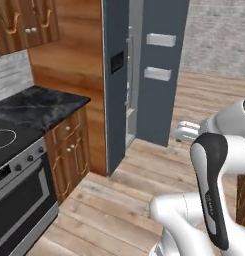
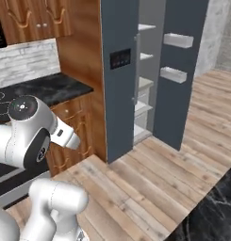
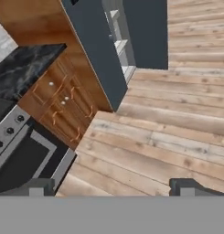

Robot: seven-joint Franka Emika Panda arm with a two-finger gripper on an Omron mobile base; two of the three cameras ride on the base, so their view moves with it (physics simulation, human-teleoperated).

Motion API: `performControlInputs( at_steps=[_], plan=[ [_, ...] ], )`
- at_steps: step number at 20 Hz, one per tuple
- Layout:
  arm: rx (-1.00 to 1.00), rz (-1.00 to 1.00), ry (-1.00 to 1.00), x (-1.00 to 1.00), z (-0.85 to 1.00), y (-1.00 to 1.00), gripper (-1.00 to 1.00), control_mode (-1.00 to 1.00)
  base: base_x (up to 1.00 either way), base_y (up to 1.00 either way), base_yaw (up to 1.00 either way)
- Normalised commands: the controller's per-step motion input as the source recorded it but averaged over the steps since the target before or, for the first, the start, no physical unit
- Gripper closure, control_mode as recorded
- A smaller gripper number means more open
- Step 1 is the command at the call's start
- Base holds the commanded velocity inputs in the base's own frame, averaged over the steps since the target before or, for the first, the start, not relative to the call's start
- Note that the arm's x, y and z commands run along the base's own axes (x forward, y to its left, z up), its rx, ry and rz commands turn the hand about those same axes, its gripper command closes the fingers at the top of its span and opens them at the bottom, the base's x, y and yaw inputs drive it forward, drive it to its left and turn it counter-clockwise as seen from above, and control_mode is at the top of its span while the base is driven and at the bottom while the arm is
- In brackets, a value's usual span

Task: Take the cheese, chicken drumstick, and bell pepper from the fridge and place them on the plate on the dining counter to create an appetizer plate.

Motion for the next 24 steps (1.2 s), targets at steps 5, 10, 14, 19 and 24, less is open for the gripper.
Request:
performControlInputs(
  at_steps=[5, 10, 14, 19, 24],
  plan=[
    [0.00, 0.00, 0.00, 0.00, 0.00, 0.00, -1.00, 1.00, 1.00, -0.01, -0.41],
    [0.00, 0.00, 0.00, 0.00, 0.00, 0.00, -1.00, 1.00, 1.00, -0.01, -0.31],
    [0.00, 0.00, 0.00, 0.00, 0.00, 0.00, -1.00, 1.00, 1.00, -0.15, -0.11],
    [0.00, 0.00, 0.00, 0.00, 0.00, 0.00, -1.00, 1.00, 0.93, -0.34, 0.16],
    [0.00, 0.00, 0.00, 0.00, 0.00, 0.00, -1.00, 1.00, 0.68, -0.22, 0.37]
  ],
)
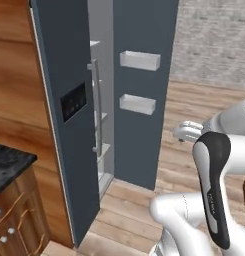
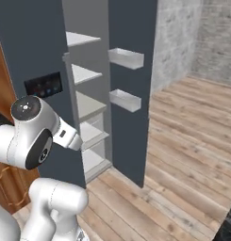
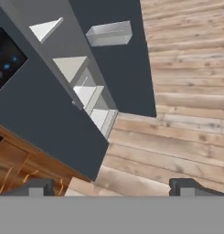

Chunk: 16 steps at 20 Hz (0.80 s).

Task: Take the cheese, chicken drumstick, and bell pepper from the fridge and place them on the plate on the dining counter to create an appetizer plate.

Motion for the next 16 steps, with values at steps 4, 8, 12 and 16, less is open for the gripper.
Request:
performControlInputs(
  at_steps=[4, 8, 12, 16],
  plan=[
    [0.00, 0.00, 0.00, 0.00, 0.00, 0.00, -1.00, 1.00, 0.52, -0.29, 0.40],
    [0.00, 0.00, 0.00, 0.00, 0.00, 0.00, -1.00, 1.00, 0.39, -0.39, 0.40],
    [0.00, 0.00, 0.00, 0.00, 0.00, 0.00, -1.00, 1.00, 0.42, -0.50, 0.42],
    [0.00, 0.00, 0.00, 0.00, 0.00, 0.00, -1.00, 1.00, 0.33, -0.64, 0.44]
  ],
)
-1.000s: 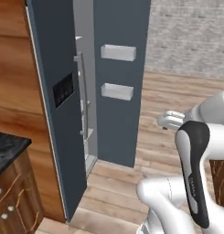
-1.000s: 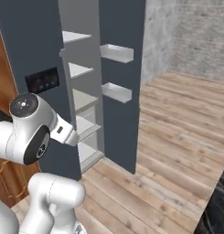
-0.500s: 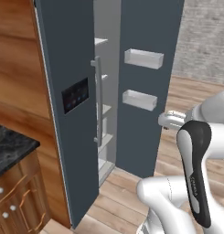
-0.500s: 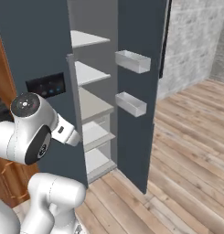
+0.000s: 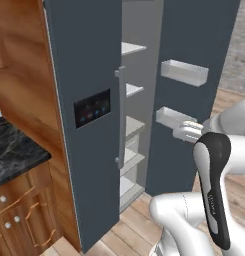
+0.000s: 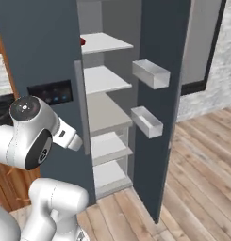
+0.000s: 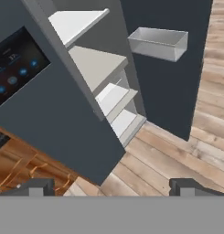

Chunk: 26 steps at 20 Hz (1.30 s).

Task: Take the cheese, chicken drumstick, and bell pepper from the fridge and place them on the plate on the dining counter to create an appetizer plate.

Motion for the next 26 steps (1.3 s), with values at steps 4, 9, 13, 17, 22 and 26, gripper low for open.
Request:
performControlInputs(
  at_steps=[4, 9, 13, 17, 22, 26],
  plan=[
    [0.00, 0.00, 0.00, 0.00, 0.00, 0.00, -1.00, 1.00, 0.29, -0.57, 0.43],
    [0.00, 0.00, 0.00, 0.00, 0.00, 0.00, -1.00, 1.00, 0.31, -0.51, 0.42],
    [0.00, 0.00, 0.00, 0.00, 0.00, 0.00, -1.00, 1.00, 0.16, -0.61, 0.40],
    [0.00, 0.00, 0.00, 0.00, 0.00, 0.00, -1.00, 1.00, 0.09, -0.70, 0.36],
    [0.00, 0.00, 0.00, 0.00, 0.00, 0.00, -1.00, 1.00, 0.16, -0.51, 0.32],
    [0.00, 0.00, 0.00, 0.00, 0.00, 0.00, -1.00, 1.00, 0.36, -0.27, 0.29]
  ],
)
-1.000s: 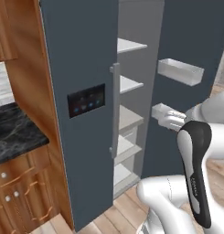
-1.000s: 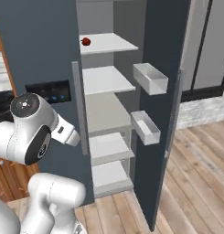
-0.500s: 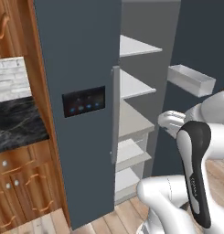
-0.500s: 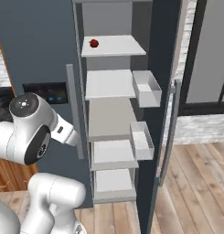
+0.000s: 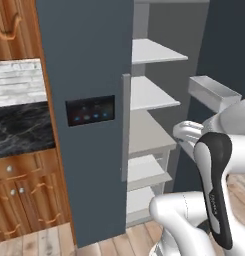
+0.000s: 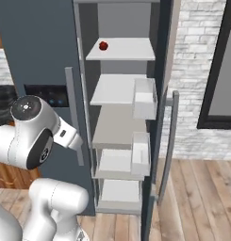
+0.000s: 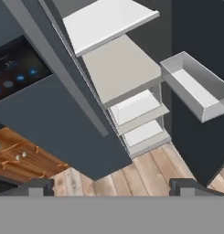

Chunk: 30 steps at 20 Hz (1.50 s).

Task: Take the cheese, chicken drumstick, and bell pepper from the fridge and place them on the plate on the dining counter to create an appetizer plate.

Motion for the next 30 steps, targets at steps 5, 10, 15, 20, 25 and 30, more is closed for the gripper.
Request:
performControlInputs(
  at_steps=[5, 10, 15, 20, 25, 30],
  plan=[
    [0.00, 0.00, 0.00, 0.00, 0.00, 0.00, -1.00, 1.00, 0.34, -0.35, 0.30],
    [0.00, 0.00, 0.00, 0.00, 0.00, 0.00, -1.00, 1.00, 0.17, -0.56, 0.29],
    [0.00, 0.00, 0.00, 0.00, 0.00, 0.00, -1.00, 1.00, 0.23, -0.38, 0.23],
    [0.00, 0.00, 0.00, 0.00, 0.00, 0.00, -1.00, 1.00, 0.74, -0.04, 0.17],
    [0.00, 0.00, 0.00, 0.00, 0.00, 0.00, -1.00, 1.00, 0.63, -0.03, 0.12],
    [0.00, 0.00, 0.00, 0.00, 0.00, 0.00, -1.00, 1.00, 0.46, -0.10, 0.10]
  ],
)
